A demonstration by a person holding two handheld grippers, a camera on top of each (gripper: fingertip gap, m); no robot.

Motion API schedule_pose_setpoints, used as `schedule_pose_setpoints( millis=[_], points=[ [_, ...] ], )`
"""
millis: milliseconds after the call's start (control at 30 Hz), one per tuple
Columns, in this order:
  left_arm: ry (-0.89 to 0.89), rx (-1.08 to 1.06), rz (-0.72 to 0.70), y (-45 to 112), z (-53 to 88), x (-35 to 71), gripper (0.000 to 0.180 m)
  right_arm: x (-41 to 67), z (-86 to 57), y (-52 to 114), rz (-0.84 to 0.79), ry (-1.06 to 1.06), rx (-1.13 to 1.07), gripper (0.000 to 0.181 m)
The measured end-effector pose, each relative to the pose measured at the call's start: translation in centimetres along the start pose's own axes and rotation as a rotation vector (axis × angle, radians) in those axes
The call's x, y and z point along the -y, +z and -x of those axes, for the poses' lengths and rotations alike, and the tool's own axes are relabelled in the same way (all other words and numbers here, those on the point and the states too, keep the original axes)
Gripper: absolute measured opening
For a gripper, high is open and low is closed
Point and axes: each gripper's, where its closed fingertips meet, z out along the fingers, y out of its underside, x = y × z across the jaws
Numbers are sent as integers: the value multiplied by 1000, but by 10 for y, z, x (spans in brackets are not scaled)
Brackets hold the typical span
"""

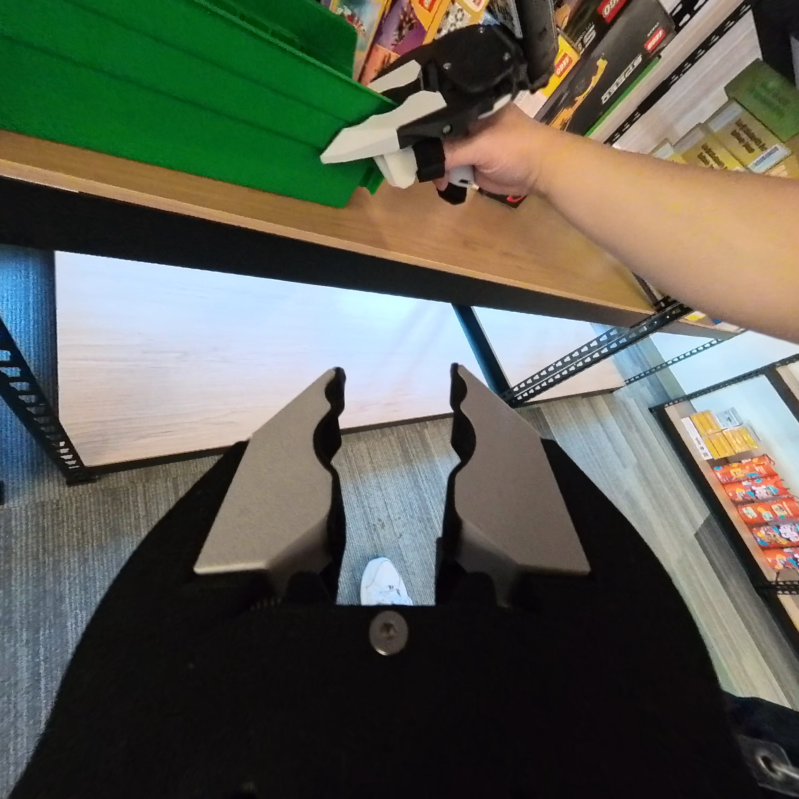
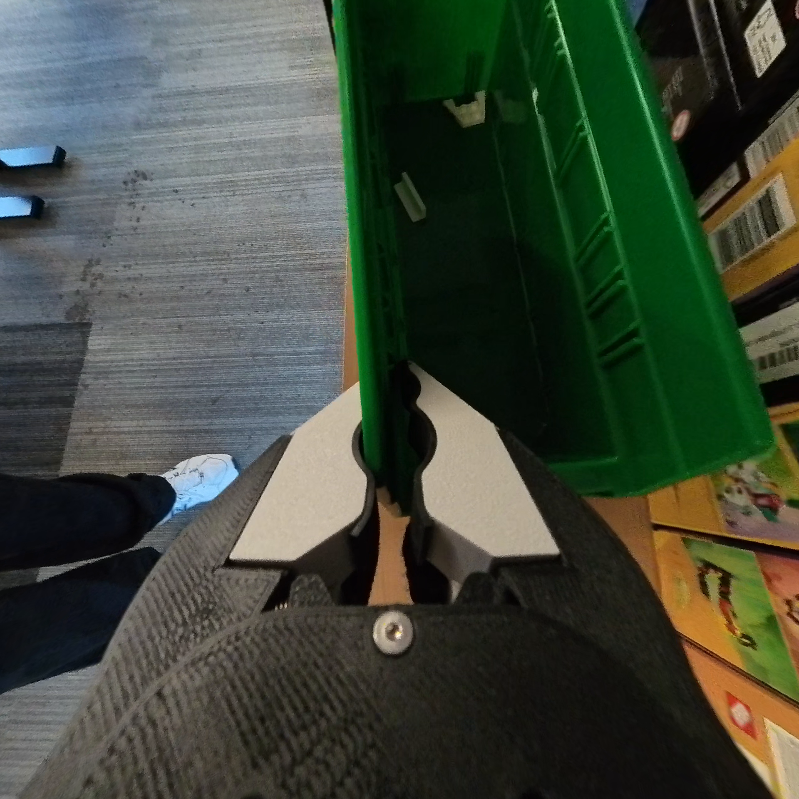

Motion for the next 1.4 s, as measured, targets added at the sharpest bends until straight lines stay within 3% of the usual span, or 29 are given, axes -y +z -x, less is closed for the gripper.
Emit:
schedule_pose_setpoints(
  millis=[600, 667, 700, 833, 900, 933, 1000, 1167, 1200, 1267, 1400],
  points=[
    [-60, -21, -4, 0, -5, -8, 46, 9, 22, 11, 23, -60, -49, 6],
    [-48, -5, -6, -2, -4, -7, 49, 14, 15, 8, -3, -28, -101, 31],
    [-33, 26, -17, -4, 0, -6, 51, 19, 14, 4, -35, -7, -114, 35],
    [18, 99, -66, -18, 10, 5, 53, 50, 26, -29, -247, 55, -134, 37],
    [11, 98, -55, -23, 11, 4, 53, 35, 14, -35, -193, 61, -237, 38],
    [9, 100, -51, -26, 12, 5, 53, 26, 14, -34, -163, 78, -224, 34],
    [19, 105, -46, -33, 13, 7, 52, 20, 30, -27, -153, 130, -105, 8],
    [40, 117, -38, -44, 15, 9, 50, 21, 33, -23, -133, 99, -123, 5],
    [40, 116, -34, -44, 15, 8, 50, 22, 31, -22, -137, 104, -134, 7],
    [46, 121, -30, -46, 16, 4, 51, 29, 22, -29, -197, 119, -209, 35],
    [43, 137, -37, -54, 16, 2, 51, 40, 22, -65, -346, 185, -292, 36]
  ],
)
